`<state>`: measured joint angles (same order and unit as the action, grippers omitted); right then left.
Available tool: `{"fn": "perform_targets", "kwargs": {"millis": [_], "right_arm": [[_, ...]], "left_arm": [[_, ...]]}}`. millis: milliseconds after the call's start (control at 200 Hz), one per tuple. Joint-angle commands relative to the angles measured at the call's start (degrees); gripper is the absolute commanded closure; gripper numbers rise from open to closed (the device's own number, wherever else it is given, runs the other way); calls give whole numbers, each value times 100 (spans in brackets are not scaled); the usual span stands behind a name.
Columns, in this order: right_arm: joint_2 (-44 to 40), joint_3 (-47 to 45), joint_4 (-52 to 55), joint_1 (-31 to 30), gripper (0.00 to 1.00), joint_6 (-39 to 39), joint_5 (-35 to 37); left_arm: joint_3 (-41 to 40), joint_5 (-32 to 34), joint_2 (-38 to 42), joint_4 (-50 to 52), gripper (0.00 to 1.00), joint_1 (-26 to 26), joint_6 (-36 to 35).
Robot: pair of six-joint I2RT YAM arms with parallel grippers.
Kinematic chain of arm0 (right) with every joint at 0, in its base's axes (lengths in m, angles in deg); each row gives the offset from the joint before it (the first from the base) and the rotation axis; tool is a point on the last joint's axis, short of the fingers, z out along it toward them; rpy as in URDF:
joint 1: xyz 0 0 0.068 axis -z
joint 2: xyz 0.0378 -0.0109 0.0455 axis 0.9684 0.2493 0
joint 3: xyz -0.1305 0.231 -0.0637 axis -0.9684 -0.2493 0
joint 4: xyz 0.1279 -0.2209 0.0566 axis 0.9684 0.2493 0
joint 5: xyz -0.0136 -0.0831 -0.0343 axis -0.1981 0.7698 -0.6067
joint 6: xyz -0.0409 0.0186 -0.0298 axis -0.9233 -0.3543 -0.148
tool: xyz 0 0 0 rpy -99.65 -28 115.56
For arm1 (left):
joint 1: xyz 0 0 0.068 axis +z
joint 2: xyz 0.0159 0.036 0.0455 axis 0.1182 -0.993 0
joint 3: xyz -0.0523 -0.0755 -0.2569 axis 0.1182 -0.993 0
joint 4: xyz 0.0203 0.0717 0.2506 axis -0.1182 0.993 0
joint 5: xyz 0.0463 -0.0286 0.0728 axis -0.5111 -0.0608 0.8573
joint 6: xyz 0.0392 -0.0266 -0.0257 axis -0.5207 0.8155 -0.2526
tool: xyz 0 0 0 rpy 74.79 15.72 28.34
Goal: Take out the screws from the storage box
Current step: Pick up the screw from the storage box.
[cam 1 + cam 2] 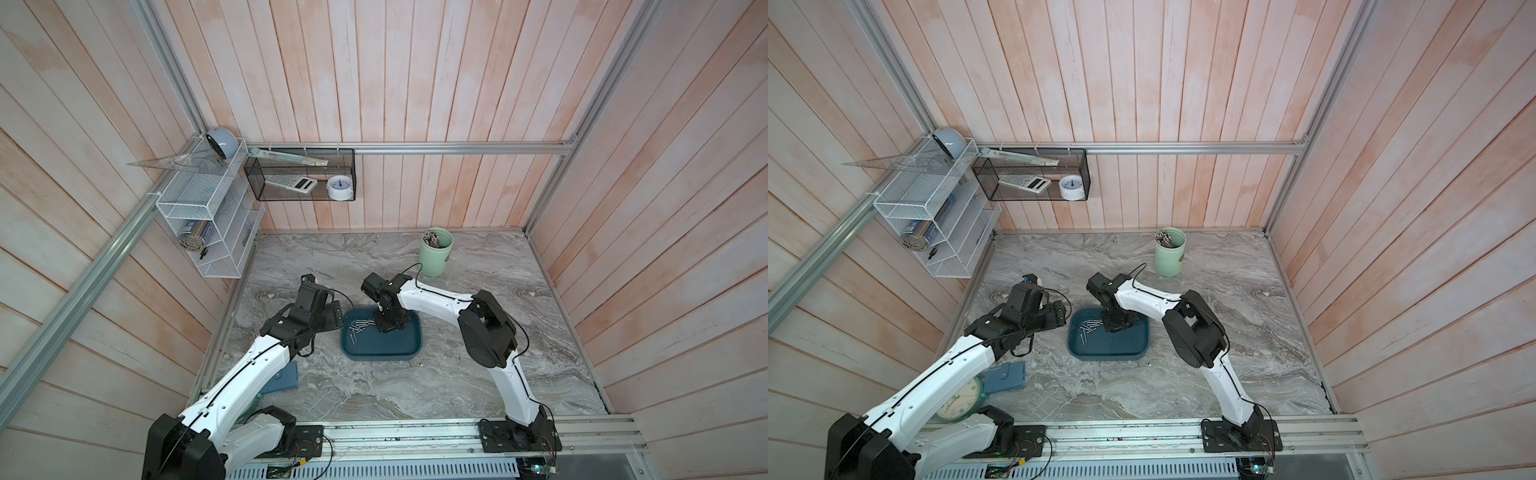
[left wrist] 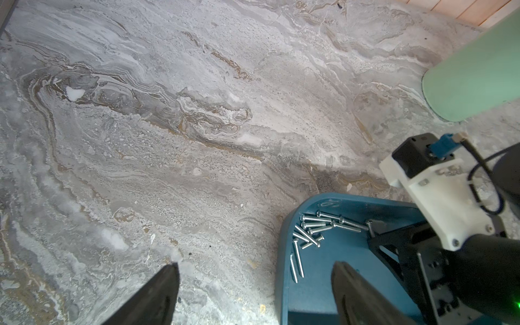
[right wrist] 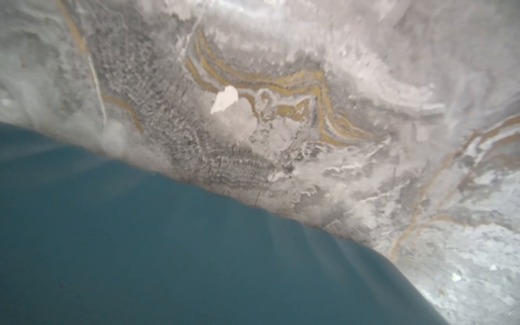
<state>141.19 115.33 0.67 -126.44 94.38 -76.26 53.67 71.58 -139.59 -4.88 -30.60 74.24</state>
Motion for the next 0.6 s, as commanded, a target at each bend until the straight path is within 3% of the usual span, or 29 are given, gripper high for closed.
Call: {"fn": "perform_targets", "kwargs": {"millis": [0,595], "right_arm": [[136,134,45,-30,76,-34,190],[473,141,-259,-76,83,236,296]], "left_arm": [[83,67,-37,15,10,-36,19],[83,91,-63,8,10,-35,1]]}}
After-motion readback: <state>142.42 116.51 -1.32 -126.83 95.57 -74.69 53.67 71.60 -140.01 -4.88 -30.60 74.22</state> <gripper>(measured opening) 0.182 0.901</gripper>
